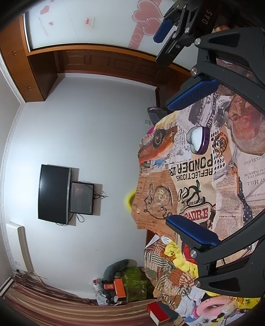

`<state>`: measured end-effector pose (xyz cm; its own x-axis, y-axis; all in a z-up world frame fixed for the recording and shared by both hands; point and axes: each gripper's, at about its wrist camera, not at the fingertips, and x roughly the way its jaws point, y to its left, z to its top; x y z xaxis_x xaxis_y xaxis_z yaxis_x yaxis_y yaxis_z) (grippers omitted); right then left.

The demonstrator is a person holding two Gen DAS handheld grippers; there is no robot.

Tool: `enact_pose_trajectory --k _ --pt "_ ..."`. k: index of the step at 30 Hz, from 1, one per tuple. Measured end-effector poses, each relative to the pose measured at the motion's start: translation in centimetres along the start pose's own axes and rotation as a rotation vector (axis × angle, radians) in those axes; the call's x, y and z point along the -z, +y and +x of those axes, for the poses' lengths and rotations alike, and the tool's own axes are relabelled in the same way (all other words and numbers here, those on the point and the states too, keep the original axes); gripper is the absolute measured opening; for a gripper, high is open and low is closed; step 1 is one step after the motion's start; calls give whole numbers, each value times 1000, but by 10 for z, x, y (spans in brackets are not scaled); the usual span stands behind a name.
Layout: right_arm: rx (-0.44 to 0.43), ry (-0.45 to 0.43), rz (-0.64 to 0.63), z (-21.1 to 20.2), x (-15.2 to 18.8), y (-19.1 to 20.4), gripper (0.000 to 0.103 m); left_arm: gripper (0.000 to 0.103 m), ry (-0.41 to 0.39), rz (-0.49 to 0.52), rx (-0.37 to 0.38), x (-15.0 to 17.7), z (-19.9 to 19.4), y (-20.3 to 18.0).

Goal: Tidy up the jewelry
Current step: 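Lower both tools toward the scattered jewelry beside the purple heart tin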

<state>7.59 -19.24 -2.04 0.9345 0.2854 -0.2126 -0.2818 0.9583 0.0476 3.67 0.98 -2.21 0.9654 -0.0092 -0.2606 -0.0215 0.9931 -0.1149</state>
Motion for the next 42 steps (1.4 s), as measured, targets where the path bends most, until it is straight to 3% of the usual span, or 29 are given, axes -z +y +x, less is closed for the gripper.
enact_pose_trajectory --k 15,24,31,35,40,42 --pt "7 205 9 65 33 -12 101 103 187 -36 -76 33 80 28" --pt "23 401 -37 115 72 -20 101 103 361 -7 -130 71 131 50" --pt "-33 554 -17 148 100 -30 101 101 506 11 -106 99 160 56" --pt "-91 613 -22 158 110 -32 92 86 574 -5 -65 111 170 56" --pt "-151 663 -51 164 121 -25 71 82 640 -25 10 124 172 50" --pt "-168 670 -59 165 123 -23 69 81 658 -11 33 128 171 44"
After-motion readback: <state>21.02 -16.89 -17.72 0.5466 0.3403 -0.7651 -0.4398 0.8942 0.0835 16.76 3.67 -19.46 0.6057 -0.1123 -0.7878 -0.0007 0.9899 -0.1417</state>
